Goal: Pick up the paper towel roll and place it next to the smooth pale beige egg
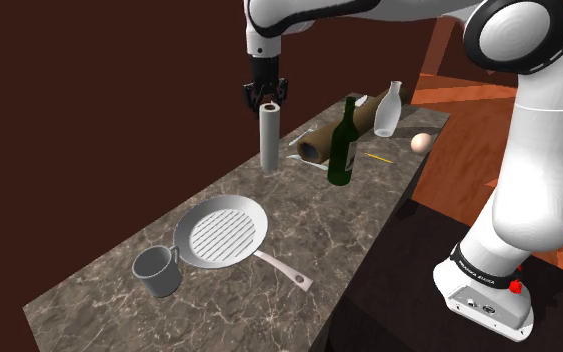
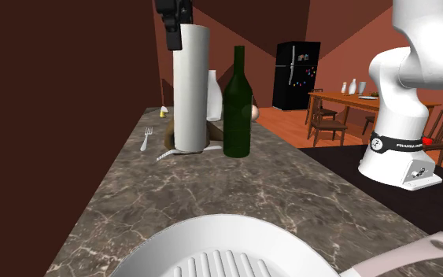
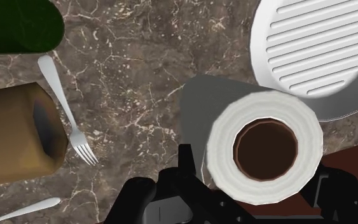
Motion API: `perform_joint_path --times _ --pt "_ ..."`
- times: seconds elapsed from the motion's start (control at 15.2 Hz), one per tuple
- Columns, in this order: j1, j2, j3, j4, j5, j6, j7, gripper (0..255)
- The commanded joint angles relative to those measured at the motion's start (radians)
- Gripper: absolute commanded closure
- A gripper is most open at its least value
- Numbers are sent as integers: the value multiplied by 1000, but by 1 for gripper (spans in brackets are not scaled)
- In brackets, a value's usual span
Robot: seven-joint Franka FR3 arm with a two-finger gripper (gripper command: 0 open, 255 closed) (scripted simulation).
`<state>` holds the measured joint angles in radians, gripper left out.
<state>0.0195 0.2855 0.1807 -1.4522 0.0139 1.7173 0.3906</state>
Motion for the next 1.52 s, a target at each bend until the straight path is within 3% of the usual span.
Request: perform_joint_path --times 0.0,0.33,0.86,1.45 --pt "2 2 1 32 -1 -30 3 255" --pt "5 12 2 108 -3 -96 7 255" --pt "-111 -146 -62 -104 31 -50 -170 255" --pt "-224 -242 -154 -223 39 -38 -376 255"
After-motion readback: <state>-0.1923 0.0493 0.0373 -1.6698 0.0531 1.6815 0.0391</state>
